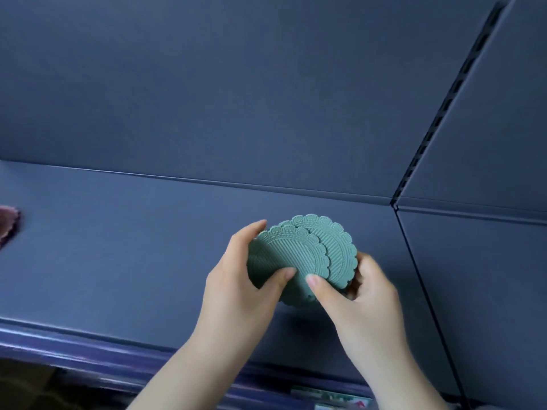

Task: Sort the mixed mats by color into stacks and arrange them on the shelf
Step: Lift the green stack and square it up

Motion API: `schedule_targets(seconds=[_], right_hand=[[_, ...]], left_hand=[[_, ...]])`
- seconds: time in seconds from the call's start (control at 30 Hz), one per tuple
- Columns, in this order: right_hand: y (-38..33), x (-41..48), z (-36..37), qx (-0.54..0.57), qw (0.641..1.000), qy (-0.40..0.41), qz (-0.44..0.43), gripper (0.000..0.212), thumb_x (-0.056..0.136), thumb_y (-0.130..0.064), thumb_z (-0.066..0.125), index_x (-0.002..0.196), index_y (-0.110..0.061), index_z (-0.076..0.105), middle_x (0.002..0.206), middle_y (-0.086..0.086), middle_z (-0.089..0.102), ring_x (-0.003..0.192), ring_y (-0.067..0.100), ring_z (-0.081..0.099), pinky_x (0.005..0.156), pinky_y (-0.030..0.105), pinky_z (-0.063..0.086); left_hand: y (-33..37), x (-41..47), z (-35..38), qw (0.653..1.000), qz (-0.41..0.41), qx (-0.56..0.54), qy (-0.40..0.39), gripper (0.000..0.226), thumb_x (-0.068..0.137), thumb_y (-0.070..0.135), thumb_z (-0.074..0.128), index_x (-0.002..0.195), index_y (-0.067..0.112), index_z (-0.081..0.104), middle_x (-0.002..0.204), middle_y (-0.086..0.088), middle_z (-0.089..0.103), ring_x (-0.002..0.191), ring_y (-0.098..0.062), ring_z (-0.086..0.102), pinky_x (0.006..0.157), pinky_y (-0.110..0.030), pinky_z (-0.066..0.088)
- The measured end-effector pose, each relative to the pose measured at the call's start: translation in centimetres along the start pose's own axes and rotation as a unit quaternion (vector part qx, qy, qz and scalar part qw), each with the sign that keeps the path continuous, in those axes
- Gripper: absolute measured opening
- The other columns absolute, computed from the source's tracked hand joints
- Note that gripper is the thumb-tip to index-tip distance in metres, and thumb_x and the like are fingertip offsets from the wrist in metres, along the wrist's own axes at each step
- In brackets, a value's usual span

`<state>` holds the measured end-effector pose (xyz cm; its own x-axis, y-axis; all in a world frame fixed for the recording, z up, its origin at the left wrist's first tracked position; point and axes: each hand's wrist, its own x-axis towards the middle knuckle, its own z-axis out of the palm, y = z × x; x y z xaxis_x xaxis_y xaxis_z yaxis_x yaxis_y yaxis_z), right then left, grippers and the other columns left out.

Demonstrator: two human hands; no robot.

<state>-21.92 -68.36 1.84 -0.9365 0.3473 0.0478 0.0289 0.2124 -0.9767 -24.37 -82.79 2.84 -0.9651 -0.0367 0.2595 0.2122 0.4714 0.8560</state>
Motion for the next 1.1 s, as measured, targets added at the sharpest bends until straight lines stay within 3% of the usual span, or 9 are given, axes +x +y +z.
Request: schedule_targets(seconds=[0.13, 0.3, 0.43, 0.57, 0.77, 0.83, 0.97, 1.1], right_hand=[[-0.6, 1.6, 1.8, -0.004, 0.999, -0.036, -0.002, 0.030, 0.067, -0.018, 0.077, 0.090, -0.028, 0.060, 0.085, -0.022, 0.068, 0.076, -0.002, 0.065, 0.071, 0.022, 0.053], [-1.4, 1.9, 6.0, -0.025, 0.996, -0.081, -0.005, 0.028, 0.068, -0.019, 0.077, 0.088, -0.029, 0.059, 0.084, -0.027, 0.066, 0.075, -0.006, 0.063, 0.064, 0.013, 0.051], [-2.7, 1.8, 10.5, -0.051, 0.994, -0.099, -0.006, 0.028, 0.069, -0.023, 0.076, 0.092, -0.028, 0.061, 0.083, -0.018, 0.069, 0.076, -0.005, 0.063, 0.067, 0.018, 0.052], [-4.3, 0.6, 15.7, -0.048, 0.994, -0.093, -0.013, 0.027, 0.070, -0.022, 0.075, 0.093, -0.028, 0.062, 0.085, -0.018, 0.069, 0.077, -0.005, 0.064, 0.065, 0.014, 0.051], [-6.4, -1.0, 24.6, -0.060, 0.991, -0.117, -0.011, 0.026, 0.071, -0.022, 0.075, 0.091, -0.029, 0.061, 0.086, -0.018, 0.070, 0.079, -0.001, 0.066, 0.072, 0.026, 0.054], [-6.7, -1.6, 27.1, -0.059, 0.992, -0.114, -0.011, 0.026, 0.071, -0.022, 0.075, 0.091, -0.030, 0.060, 0.086, -0.018, 0.070, 0.078, -0.001, 0.066, 0.072, 0.027, 0.055], [-7.2, -2.7, 31.0, -0.060, 0.991, -0.117, 0.007, 0.024, 0.072, -0.024, 0.074, 0.090, -0.031, 0.059, 0.085, -0.017, 0.070, 0.078, -0.001, 0.066, 0.074, 0.030, 0.055], [-7.7, -2.9, 33.6, -0.092, 0.989, -0.111, 0.019, 0.026, 0.072, -0.027, 0.074, 0.093, -0.031, 0.058, 0.086, -0.015, 0.070, 0.078, -0.002, 0.064, 0.075, 0.027, 0.055]], left_hand=[[-0.9, 1.6, -1.5, 1.000, -0.002, 0.011, 0.006, 0.065, 0.074, 0.028, 0.076, 0.103, 0.067, 0.035, 0.107, 0.054, 0.035, 0.100, 0.018, 0.042, 0.074, 0.003, 0.034], [-3.4, 2.9, -5.1, 0.999, -0.017, 0.036, 0.005, 0.058, 0.074, 0.030, 0.075, 0.103, 0.063, 0.036, 0.106, 0.056, 0.033, 0.097, 0.025, 0.039, 0.073, 0.006, 0.031], [-6.1, 4.5, -8.9, 0.999, -0.020, 0.019, -0.018, 0.064, 0.076, 0.029, 0.073, 0.111, 0.064, 0.032, 0.111, 0.056, 0.032, 0.100, 0.030, 0.034, 0.075, 0.008, 0.028], [-9.3, 6.4, -14.3, 0.999, -0.025, 0.010, -0.038, 0.068, 0.074, 0.033, 0.074, 0.118, 0.064, 0.032, 0.110, 0.051, 0.040, 0.103, 0.027, 0.036, 0.074, 0.008, 0.030], [-14.7, 8.7, -22.8, 0.997, -0.025, 0.046, -0.065, 0.068, 0.069, 0.040, 0.076, 0.120, 0.061, 0.036, 0.112, 0.043, 0.044, 0.101, 0.028, 0.035, 0.074, 0.002, 0.031], [-16.1, 9.5, -25.2, 0.995, -0.022, 0.064, -0.078, 0.069, 0.069, 0.040, 0.076, 0.121, 0.061, 0.035, 0.111, 0.040, 0.045, 0.100, 0.024, 0.039, 0.076, -0.001, 0.032], [-17.9, 11.3, -28.8, 0.986, -0.028, 0.117, -0.114, 0.076, 0.071, 0.041, 0.076, 0.133, 0.051, 0.033, 0.117, 0.024, 0.049, 0.105, 0.001, 0.048, 0.082, -0.017, 0.035], [-18.9, 12.9, -30.9, 0.974, -0.037, 0.158, -0.158, 0.078, 0.074, 0.042, 0.074, 0.138, 0.046, 0.029, 0.112, 0.017, 0.048, 0.098, -0.002, 0.043, 0.080, -0.018, 0.032]])
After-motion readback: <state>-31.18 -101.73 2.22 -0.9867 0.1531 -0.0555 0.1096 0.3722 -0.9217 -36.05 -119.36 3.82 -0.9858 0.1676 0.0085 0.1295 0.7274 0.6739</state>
